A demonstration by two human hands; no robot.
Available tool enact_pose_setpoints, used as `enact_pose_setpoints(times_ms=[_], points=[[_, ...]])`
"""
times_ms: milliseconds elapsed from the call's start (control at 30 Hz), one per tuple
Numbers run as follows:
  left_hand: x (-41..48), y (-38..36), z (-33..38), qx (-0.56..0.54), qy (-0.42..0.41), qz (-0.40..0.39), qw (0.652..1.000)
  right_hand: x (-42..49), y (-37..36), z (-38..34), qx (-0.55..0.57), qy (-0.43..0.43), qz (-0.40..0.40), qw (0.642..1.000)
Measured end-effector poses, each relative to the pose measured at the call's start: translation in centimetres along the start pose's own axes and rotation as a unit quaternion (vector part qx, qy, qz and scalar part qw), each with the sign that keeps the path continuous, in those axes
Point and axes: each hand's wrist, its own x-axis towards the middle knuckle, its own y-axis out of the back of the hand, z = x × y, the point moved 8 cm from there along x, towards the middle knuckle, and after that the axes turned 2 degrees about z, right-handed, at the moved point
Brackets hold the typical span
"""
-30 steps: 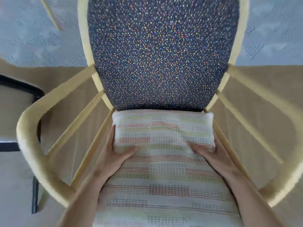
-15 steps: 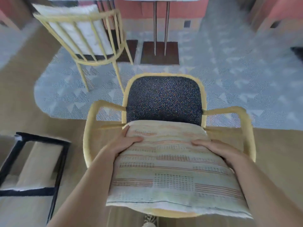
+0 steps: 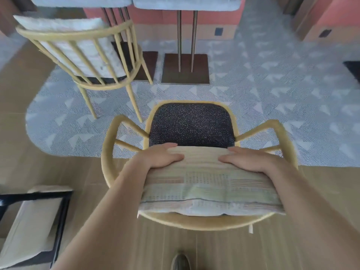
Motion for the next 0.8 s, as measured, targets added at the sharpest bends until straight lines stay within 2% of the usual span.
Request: enact_pose_setpoints(times_ms=[100, 200, 300, 400, 533, 633, 700, 800], points=[[-0.3, 0.7, 1.7, 0.034, -0.025, 0.005, 0.999, -0.7, 0.9, -1.7, -0.072, 0.022, 0.022, 0.997], [-1.3, 1.4, 1.9, 0.037, -0.007, 0.034, 0.999, -1.8, 1.7, -1.9, -0.091, 0.011, 0.071, 0.993], [-3.1, 1.5, 2.5, 0.063, -0.015, 0.124, 0.99, -3.1, 1.4, -3.4, -0.14, 0.043, 0.183, 0.972], [-5.4, 0.1, 4.2, 0.121, -0.056, 0.232, 0.963, -4.3, -1.3, -5.5, -0.204, 0.101, 0.245, 0.943], [-5.9, -0.2, 4.6, 0.112, -0.058, 0.284, 0.951, -4.5, -1.5, -5.8, -0.19, 0.11, 0.268, 0.938], [-7.0, -0.1, 4.4, 0.098, -0.094, 0.331, 0.934, -5.6, -1.7, -5.7, -0.156, 0.147, 0.293, 0.932], [-8.4, -1.1, 4.6, 0.108, -0.129, 0.354, 0.92, -7.5, -2.4, -5.5, -0.107, 0.2, 0.338, 0.913], [-10.6, -3.2, 4.7, 0.124, -0.164, 0.39, 0.898, -10.3, -3.7, -4.8, -0.069, 0.277, 0.406, 0.868]])
